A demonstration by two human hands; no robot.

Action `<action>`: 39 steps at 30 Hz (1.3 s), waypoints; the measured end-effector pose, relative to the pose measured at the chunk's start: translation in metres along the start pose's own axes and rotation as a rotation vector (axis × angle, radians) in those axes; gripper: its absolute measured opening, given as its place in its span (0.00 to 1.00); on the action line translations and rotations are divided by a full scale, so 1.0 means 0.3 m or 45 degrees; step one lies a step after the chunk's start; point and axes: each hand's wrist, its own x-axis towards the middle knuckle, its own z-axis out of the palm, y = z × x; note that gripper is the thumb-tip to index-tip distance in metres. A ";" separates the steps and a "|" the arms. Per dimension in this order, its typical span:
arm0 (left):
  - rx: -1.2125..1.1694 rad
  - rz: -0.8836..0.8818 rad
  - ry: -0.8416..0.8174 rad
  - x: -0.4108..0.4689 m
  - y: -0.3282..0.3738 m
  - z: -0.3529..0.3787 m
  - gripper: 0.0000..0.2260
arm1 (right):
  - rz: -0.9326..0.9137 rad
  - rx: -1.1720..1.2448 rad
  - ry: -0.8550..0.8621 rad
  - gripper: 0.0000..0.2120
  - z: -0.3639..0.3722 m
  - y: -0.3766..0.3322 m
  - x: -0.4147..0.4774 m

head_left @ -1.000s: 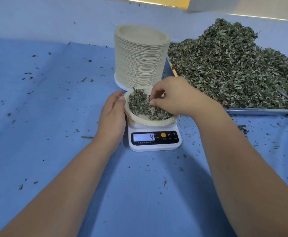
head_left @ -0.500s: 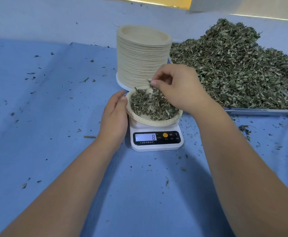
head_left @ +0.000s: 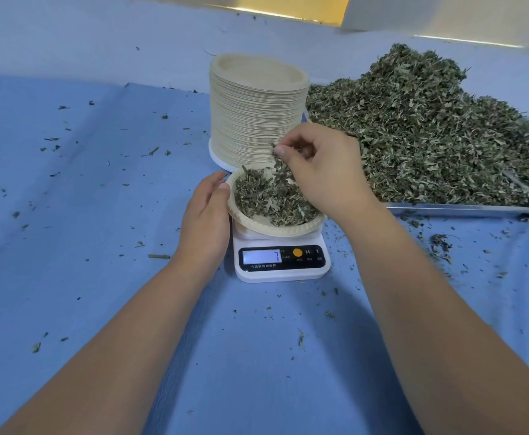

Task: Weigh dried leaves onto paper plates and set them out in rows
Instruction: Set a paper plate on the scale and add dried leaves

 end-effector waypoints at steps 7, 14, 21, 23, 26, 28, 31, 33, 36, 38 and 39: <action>0.019 -0.015 0.000 -0.002 -0.002 0.000 0.17 | 0.047 0.029 -0.039 0.02 -0.005 0.012 -0.006; 0.015 -0.028 0.009 -0.007 0.005 0.000 0.14 | 0.143 0.034 0.293 0.05 -0.077 0.081 0.019; 0.013 -0.051 0.017 -0.015 0.015 0.004 0.15 | 0.328 -0.401 0.225 0.14 -0.074 0.241 -0.046; 0.019 -0.050 0.023 -0.016 0.017 0.003 0.17 | 0.286 -0.438 0.227 0.16 -0.076 0.230 -0.070; 0.033 -0.044 0.031 -0.019 0.019 0.007 0.22 | 0.217 -0.445 0.260 0.12 -0.085 0.171 -0.109; 0.036 -0.047 0.035 -0.022 0.023 0.010 0.23 | 0.270 -0.454 0.125 0.10 -0.082 0.138 -0.146; 0.042 -0.039 0.022 -0.025 0.023 0.011 0.21 | 0.450 -0.426 -0.118 0.13 -0.066 0.127 -0.186; 0.076 -0.041 0.018 -0.023 0.021 0.011 0.21 | 0.482 -0.374 -0.158 0.19 -0.052 0.125 -0.197; 0.108 -0.068 0.006 -0.021 0.021 0.015 0.22 | 0.555 -0.203 -0.161 0.20 -0.042 0.119 -0.190; 0.013 -0.119 0.045 -0.020 0.032 0.019 0.23 | 0.601 -0.124 -0.156 0.15 -0.038 0.114 -0.182; -0.054 -0.141 0.075 -0.024 0.041 0.023 0.22 | 0.613 -0.108 -0.136 0.12 -0.036 0.109 -0.179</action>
